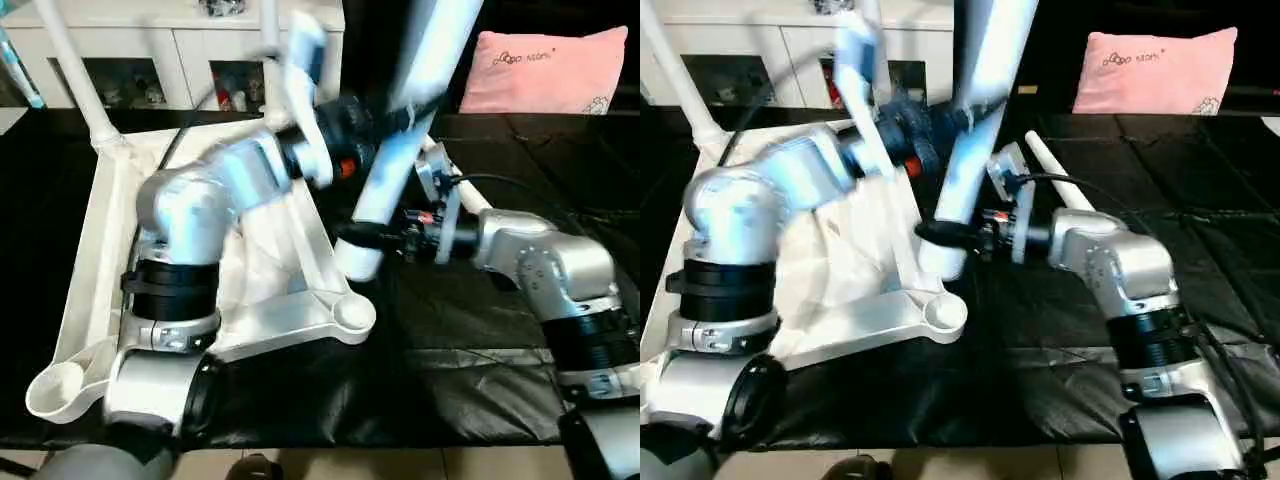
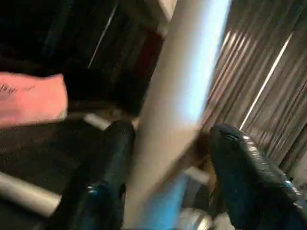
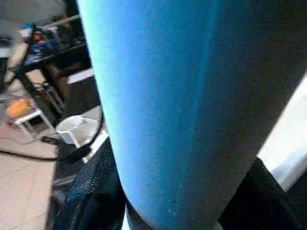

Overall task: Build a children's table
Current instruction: Pick table leg

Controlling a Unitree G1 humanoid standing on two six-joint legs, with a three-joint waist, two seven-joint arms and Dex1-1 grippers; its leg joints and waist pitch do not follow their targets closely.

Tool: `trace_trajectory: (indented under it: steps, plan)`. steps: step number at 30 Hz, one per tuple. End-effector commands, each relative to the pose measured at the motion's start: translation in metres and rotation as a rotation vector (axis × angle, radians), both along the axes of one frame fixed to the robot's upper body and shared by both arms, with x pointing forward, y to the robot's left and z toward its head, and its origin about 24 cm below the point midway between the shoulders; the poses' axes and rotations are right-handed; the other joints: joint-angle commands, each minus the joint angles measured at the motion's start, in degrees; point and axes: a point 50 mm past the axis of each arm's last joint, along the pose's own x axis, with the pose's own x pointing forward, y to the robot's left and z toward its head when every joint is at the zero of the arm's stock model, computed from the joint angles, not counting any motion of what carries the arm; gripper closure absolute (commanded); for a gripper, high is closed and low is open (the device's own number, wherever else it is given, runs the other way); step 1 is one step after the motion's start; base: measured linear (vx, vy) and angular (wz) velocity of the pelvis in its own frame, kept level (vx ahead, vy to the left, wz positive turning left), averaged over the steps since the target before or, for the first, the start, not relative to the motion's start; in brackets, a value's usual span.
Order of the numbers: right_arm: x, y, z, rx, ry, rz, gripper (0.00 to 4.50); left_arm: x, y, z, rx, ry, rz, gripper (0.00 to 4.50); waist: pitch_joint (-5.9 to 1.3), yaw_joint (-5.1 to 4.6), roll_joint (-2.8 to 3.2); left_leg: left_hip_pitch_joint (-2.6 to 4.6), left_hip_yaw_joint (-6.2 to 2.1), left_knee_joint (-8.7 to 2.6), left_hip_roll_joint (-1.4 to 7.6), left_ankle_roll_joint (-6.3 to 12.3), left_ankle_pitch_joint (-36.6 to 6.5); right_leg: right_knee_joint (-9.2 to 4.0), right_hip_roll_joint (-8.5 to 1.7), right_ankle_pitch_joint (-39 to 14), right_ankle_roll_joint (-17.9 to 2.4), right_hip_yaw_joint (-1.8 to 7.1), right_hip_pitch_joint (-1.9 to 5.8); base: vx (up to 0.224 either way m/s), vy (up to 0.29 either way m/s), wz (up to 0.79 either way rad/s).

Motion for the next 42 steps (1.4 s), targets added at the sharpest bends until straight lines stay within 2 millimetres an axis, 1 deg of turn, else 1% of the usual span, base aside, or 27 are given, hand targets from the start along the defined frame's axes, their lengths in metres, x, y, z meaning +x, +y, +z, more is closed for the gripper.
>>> trace_trajectory:
  steps: [1,3,4,6,8,10,12,13,14,15,16,17,18,19,20,21,22,24,25,27,28,30,33,34,38,39,42]
  plan:
    - [0.005,-0.004,-0.009,-0.013,0.040,-0.069,2.54,-0.010,-0.004,0.029,-0.102,-0.085,-0.056,1.35,-4.98,0.18,-0.29,1.51,-0.57,-2.94,2.34,2.51,-1.53,-3.28,-4.38,11.28,-18.32,2.02,3.21,0.000,0.000,0.00]
    - [0.005,-0.003,-0.008,-0.005,0.032,-0.067,2.54,-0.010,-0.003,0.030,-0.098,-0.093,-0.045,1.11,-4.95,0.27,-0.17,1.59,-0.61,-3.01,2.49,2.33,-1.64,-3.33,-4.32,10.71,-18.19,1.99,3.08,0.000,0.000,0.00]
    - [0.005,-0.002,-0.008,0.002,0.013,-0.075,2.56,-0.010,-0.002,0.030,-0.099,-0.096,-0.037,1.06,-4.87,0.18,-0.29,1.48,-0.62,-3.08,2.53,2.38,-1.82,-3.29,-4.31,10.68,-17.76,2.02,3.14,0.000,0.000,0.00]
    - [0.007,-0.001,-0.007,0.020,-0.017,-0.105,2.57,-0.008,0.001,0.031,-0.098,-0.104,-0.003,0.93,-4.84,0.07,0.06,1.51,-0.61,-3.03,2.39,2.53,-2.18,-3.36,-4.27,10.15,-17.15,2.02,3.08,0.000,0.000,0.00]
    - [0.009,-0.001,-0.005,0.032,-0.055,-0.150,2.57,-0.005,0.009,0.031,-0.090,-0.101,0.058,0.76,-4.88,0.01,0.13,1.56,-0.68,-3.11,2.52,2.04,-2.56,-3.48,-4.37,9.60,-16.67,2.06,3.00,0.000,0.000,0.00]
    - [0.010,-0.002,-0.006,0.016,-0.088,-0.211,2.57,0.001,0.021,0.017,0.037,-0.123,0.173,0.67,-4.85,-0.29,0.12,1.55,-0.76,-3.26,2.51,1.49,-2.64,-3.41,-4.15,9.67,-16.01,2.02,3.06,0.000,0.000,0.00]
    - [0.010,-0.002,-0.006,0.014,-0.091,-0.214,2.57,0.001,0.022,0.016,0.046,-0.124,0.179,0.49,-4.84,-0.49,0.27,1.66,-0.73,-3.34,2.51,1.19,-2.87,-3.45,-4.01,9.27,-15.02,2.02,2.93,0.000,0.000,0.00]
    - [0.010,-0.003,-0.007,0.000,-0.109,-0.230,2.57,0.003,0.028,0.008,0.113,-0.132,0.222,0.49,-4.90,-0.43,0.37,1.70,-0.80,-3.35,2.54,0.83,-2.90,-3.49,-4.15,8.93,-14.72,2.00,2.93,0.000,0.000,0.00]
    - [0.005,-0.005,-0.013,-0.051,-0.143,-0.279,2.57,0.003,0.044,-0.017,0.289,-0.150,0.314,0.41,-4.85,-0.47,0.15,1.68,-0.78,-3.45,2.58,0.78,-2.78,-3.69,-4.10,8.40,-14.21,2.02,2.89,0.000,0.000,0.00]
    - [0.002,-0.007,-0.015,-0.056,-0.143,-0.306,2.57,0.001,0.051,-0.029,0.372,-0.167,0.347,0.36,-4.77,-0.49,-0.10,1.65,-0.75,-3.69,2.75,0.20,-3.11,-3.59,-4.13,7.27,-12.84,2.06,2.87,0.000,0.000,0.00]
    - [0.002,-0.007,-0.015,-0.056,-0.143,-0.306,2.57,0.001,0.051,-0.029,0.372,-0.167,0.347,0.36,-4.91,-0.68,0.28,1.73,-0.71,-3.63,2.65,-0.20,-2.35,-3.41,-4.00,7.55,-11.97,2.07,2.76,0.000,0.000,0.00]
    - [0.001,-0.008,-0.016,-0.057,-0.143,-0.316,2.57,-0.001,0.053,-0.033,0.401,-0.173,0.357,0.36,-4.90,-0.79,0.41,1.83,-0.64,-3.58,2.53,-0.42,-2.29,-3.42,-3.88,7.69,-12.10,2.04,2.57,0.000,0.000,0.00]
    - [-0.006,-0.010,-0.019,-0.057,-0.150,-0.358,2.57,-0.007,0.063,-0.048,0.495,-0.189,0.385,0.36,-5.09,-0.57,0.46,1.95,-0.88,-3.65,2.82,-0.59,-1.66,-3.56,-4.04,7.99,-11.99,2.01,2.54,0.000,0.000,0.00]
    - [-0.011,-0.012,-0.021,-0.062,-0.161,-0.391,2.57,-0.012,0.069,-0.059,0.547,-0.199,0.397,0.36,-4.86,-0.73,0.50,1.77,-0.72,-3.78,2.69,-0.76,-2.03,-3.44,-3.83,7.94,-11.77,2.02,2.27,0.000,0.000,0.00]
    - [-0.015,-0.014,-0.023,-0.077,-0.180,-0.416,2.57,-0.016,0.074,-0.069,0.575,-0.188,0.393,0.36,-4.83,-0.69,0.55,1.78,-0.79,-3.90,2.79,-0.96,-2.61,-3.48,-3.95,7.44,-11.55,2.02,2.33,0.000,0.000,0.00]
    - [-0.015,-0.014,-0.023,-0.077,-0.180,-0.416,2.57,-0.016,0.074,-0.069,0.575,-0.188,0.393,0.36,-4.84,-0.75,0.58,1.79,-0.69,-3.92,2.70,-1.42,-2.92,-3.43,-3.84,7.51,-11.39,2.03,2.21,0.000,0.000,0.00]
    - [-0.025,-0.016,-0.027,-0.077,-0.179,-0.465,2.57,-0.027,0.082,-0.091,0.663,-0.186,0.375,0.36,-4.54,-0.76,0.80,1.80,-0.69,-4.19,2.68,-1.89,-4.68,-3.85,-3.85,5.26,-11.03,2.10,2.03,0.000,0.000,0.00]
    - [-0.032,-0.018,-0.030,-0.085,-0.176,-0.502,2.57,-0.034,0.088,-0.105,0.718,-0.159,0.362,0.36,-4.37,-0.89,1.14,2.00,-0.73,-4.53,2.68,-3.07,-8.02,-4.11,-3.87,1.47,-10.25,2.22,1.85,0.000,0.000,0.00]
    - [-0.035,-0.019,-0.031,-0.088,-0.175,-0.521,2.57,-0.037,0.091,-0.110,0.734,-0.148,0.361,0.36,-4.19,-1.12,0.95,2.07,-0.67,-4.77,2.59,-3.55,-10.07,-4.36,-3.72,-0.87,-9.74,2.32,1.72,0.000,0.000,0.00]
    - [-0.039,-0.020,-0.033,-0.091,-0.169,-0.554,2.57,-0.041,0.093,-0.115,0.745,-0.135,0.364,0.36,-4.01,-1.26,1.03,2.24,-0.69,-5.09,2.57,-4.41,-12.78,-4.68,-3.79,-4.58,-9.47,2.40,1.50,0.000,0.000,0.00]
    - [-0.047,-0.023,-0.037,-0.100,-0.161,-0.596,2.57,-0.045,0.098,-0.123,0.747,-0.130,0.382,0.36,-3.89,-1.31,0.94,2.24,-0.72,-5.21,2.61,-4.61,-13.46,-4.93,-3.85,-5.92,-9.27,2.53,1.44,0.000,0.000,0.00]
    - [-0.049,-0.023,-0.038,-0.104,-0.159,-0.603,2.57,-0.046,0.098,-0.125,0.749,-0.132,0.383,0.36,-3.70,-1.48,0.83,2.18,-0.70,-5.36,2.49,-4.73,-14.76,-5.23,-3.89,-8.45,-8.52,2.63,1.39,0.000,0.000,0.00]
    - [-0.063,-0.023,-0.043,-0.114,-0.145,-0.641,2.57,-0.060,0.100,-0.138,0.768,-0.129,0.325,0.36,-3.82,-1.67,0.45,1.96,-0.72,-5.42,2.44,-4.14,-13.45,-5.41,-3.93,-8.64,-7.47,2.72,1.43,0.000,0.000,0.00]
    - [-0.067,-0.023,-0.045,-0.114,-0.132,-0.654,2.57,-0.068,0.100,-0.146,0.809,-0.116,0.253,0.36,-3.83,-1.66,0.44,1.78,-0.76,-5.46,2.38,-3.82,-12.58,-5.34,-3.95,-8.43,-7.10,2.76,1.46,0.000,0.000,0.00]
    - [-0.071,-0.023,-0.048,-0.128,-0.123,-0.674,2.57,-0.073,0.104,-0.156,0.882,-0.073,0.210,0.36,-3.80,-1.78,1.07,2.05,-0.71,-5.43,2.36,-3.94,-12.78,-5.20,-3.63,-7.42,-7.46,2.73,1.02,0.000,0.000,0.00]
    - [-0.071,-0.023,-0.048,-0.130,-0.123,-0.678,2.57,-0.073,0.105,-0.158,0.891,-0.067,0.210,0.36,-3.84,-1.86,0.91,2.08,-0.70,-5.43,2.34,-4.01,-12.69,-5.14,-3.55,-6.82,-7.46,2.71,1.04,0.000,0.000,0.00]
    - [-0.070,-0.026,-0.049,-0.155,-0.127,-0.727,2.57,-0.071,0.106,-0.159,0.882,-0.072,0.261,0.36,-3.82,-1.90,0.97,2.04,-0.66,-5.42,2.32,-4.26,-12.76,-5.14,-3.59,-6.58,-7.81,2.72,1.09,0.000,0.000,0.00]
